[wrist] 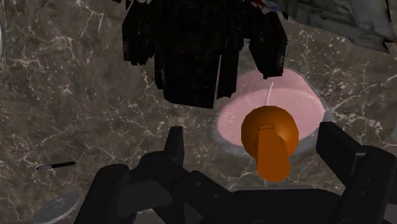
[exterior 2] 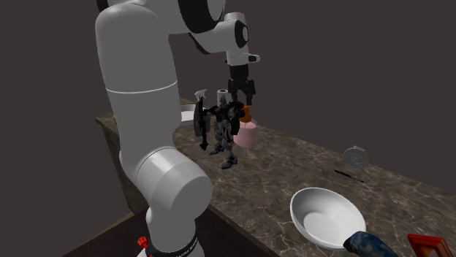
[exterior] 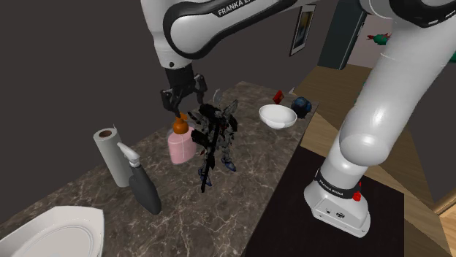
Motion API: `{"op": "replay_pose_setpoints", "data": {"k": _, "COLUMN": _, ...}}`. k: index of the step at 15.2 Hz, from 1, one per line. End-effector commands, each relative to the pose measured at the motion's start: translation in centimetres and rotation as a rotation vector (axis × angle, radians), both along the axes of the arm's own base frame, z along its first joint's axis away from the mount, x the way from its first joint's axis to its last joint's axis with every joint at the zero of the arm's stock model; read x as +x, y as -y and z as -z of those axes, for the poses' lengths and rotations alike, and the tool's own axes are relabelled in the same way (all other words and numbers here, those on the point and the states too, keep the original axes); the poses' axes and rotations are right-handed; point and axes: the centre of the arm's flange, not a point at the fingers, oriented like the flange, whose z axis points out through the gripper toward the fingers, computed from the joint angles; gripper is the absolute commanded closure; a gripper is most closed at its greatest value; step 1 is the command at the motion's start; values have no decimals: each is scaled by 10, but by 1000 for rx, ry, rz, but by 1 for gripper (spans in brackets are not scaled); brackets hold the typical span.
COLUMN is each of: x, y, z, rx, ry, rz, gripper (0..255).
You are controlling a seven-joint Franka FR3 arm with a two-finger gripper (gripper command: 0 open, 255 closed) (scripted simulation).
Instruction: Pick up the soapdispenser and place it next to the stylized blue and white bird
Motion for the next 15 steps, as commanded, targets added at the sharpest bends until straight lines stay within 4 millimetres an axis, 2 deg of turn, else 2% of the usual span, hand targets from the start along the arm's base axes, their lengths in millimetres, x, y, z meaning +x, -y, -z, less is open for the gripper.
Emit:
{"op": "replay_pose_setpoints", "data": {"k": 1, "x": 17, "y": -19, "z": 15, "rx": -11, "ry": 0, "rz": 5, "gripper": 0}}
{"op": "replay_pose_setpoints", "data": {"k": 3, "x": 27, "y": -33, "z": 25, "rx": -18, "ry": 0, "rz": 7, "gripper": 0}}
{"op": "replay_pose_setpoints", "data": {"k": 10, "x": 27, "y": -25, "z": 65, "rx": -18, "ry": 0, "rz": 7, "gripper": 0}}
{"op": "replay_pose_setpoints", "data": {"k": 15, "x": 27, "y": -25, "z": 65, "rx": -18, "ry": 0, "rz": 7, "gripper": 0}}
